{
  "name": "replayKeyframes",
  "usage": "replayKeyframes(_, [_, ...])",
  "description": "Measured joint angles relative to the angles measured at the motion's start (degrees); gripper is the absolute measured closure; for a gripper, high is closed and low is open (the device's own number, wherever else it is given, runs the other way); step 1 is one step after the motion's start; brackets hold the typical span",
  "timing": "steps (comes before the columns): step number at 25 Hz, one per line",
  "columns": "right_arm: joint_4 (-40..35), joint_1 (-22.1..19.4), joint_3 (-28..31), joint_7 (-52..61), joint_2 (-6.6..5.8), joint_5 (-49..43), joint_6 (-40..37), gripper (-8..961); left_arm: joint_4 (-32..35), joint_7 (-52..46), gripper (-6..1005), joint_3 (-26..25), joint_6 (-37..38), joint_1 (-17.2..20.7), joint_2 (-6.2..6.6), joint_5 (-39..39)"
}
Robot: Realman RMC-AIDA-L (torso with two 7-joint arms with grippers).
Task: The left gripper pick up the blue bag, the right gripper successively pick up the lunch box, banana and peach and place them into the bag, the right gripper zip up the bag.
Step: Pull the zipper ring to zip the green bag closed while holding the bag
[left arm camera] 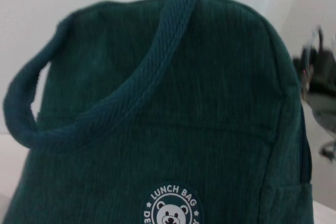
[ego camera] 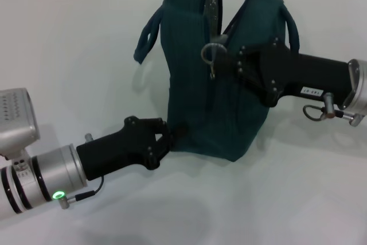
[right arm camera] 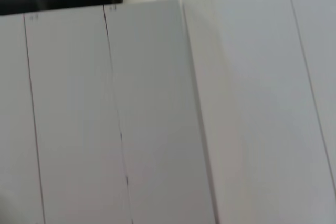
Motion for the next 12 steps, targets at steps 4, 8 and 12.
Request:
replayKeyframes(4, [0.00, 0.01, 0.03, 0.00, 0.00, 1.94, -0.30, 944, 0.00, 0.34, 925, 2.43, -0.13, 0.11, 0.00, 0.06])
replayKeyframes(8, [0.00, 0.03, -0.09, 0.06, 0.00, 4.05, -0.21, 944, 0.05, 0.50, 941, 4.81, -0.13, 0.24, 0.06, 0.01])
replayKeyframes(12, [0.00, 0.06, 0.12, 1.28, 0.00, 4.86, 0.18, 944, 0.05, 0.52, 941, 6.36, -0.13, 0.50, 0.10, 0.03])
